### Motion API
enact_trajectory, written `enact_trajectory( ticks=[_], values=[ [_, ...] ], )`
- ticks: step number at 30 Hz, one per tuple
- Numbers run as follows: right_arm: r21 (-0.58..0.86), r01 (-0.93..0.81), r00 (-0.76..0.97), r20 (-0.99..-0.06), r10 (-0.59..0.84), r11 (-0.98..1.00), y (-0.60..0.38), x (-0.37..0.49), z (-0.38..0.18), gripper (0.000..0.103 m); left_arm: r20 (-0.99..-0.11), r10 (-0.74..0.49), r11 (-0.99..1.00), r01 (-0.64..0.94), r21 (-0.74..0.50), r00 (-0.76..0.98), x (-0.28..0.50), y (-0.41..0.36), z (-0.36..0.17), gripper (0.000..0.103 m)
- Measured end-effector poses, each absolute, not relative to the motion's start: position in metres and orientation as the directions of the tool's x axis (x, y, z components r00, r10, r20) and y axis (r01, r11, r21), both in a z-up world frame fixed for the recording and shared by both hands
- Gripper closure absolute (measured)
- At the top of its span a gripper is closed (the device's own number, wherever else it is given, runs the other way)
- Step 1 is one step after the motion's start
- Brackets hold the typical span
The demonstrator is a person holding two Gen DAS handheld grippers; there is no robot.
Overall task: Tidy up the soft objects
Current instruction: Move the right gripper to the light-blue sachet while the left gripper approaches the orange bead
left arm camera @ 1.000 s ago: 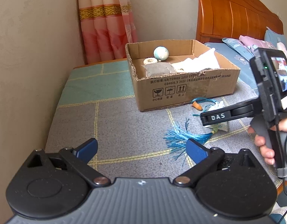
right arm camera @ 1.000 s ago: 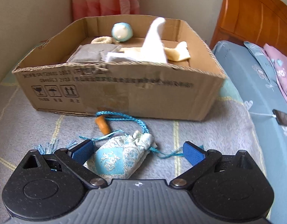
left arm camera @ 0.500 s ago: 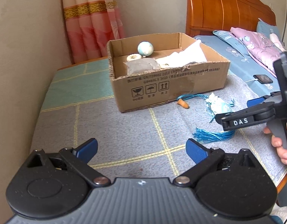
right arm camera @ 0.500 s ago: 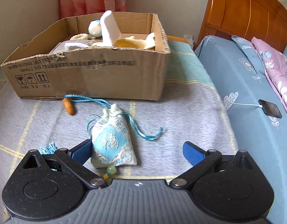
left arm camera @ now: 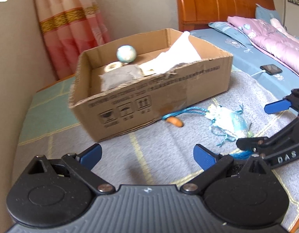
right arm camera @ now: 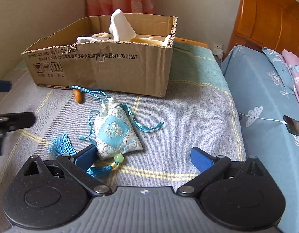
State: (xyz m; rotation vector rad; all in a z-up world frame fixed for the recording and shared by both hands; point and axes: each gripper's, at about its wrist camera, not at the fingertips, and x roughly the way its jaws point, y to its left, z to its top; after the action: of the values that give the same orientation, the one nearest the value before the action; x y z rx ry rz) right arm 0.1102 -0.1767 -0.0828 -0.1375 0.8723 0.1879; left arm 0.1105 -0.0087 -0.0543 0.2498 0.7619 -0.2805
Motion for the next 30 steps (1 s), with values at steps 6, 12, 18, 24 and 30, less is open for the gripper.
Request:
enact_trajectory(
  ticks=[6,12,18,24,30],
  values=[
    [-0.03,-0.22,0.648,-0.751,0.123,0.975,-0.181,0.114,-0.084,0.0,-0.726,-0.198,0.917,0.386,0.1,0.659,0.118,-0.024,-0.061,0.004],
    [-0.039,-0.272,0.675,-0.72,0.162,0.962,-0.173,0.127,-0.086,0.0,-0.726,-0.182,0.925,0.366,0.103,0.663,0.119,-0.017,-0.058,0.004],
    [-0.082,-0.146,0.709,-0.703,0.047,0.986,-0.172,0.144,-0.086,0.0,-0.73,-0.203,0.908,0.405,0.109,0.653,0.121,-0.018,-0.06,0.004],
    [-0.012,-0.126,0.697,-0.712,0.08,0.992,-0.19,0.14,-0.082,0.0,-0.731,-0.255,0.869,0.481,0.113,0.633,0.124,-0.03,-0.064,0.004],
    [-0.003,-0.079,0.688,-0.724,0.052,0.997,-0.197,0.142,-0.081,0.0,-0.737,-0.272,0.845,0.52,0.124,0.618,0.127,-0.039,-0.068,0.007]
  ],
)
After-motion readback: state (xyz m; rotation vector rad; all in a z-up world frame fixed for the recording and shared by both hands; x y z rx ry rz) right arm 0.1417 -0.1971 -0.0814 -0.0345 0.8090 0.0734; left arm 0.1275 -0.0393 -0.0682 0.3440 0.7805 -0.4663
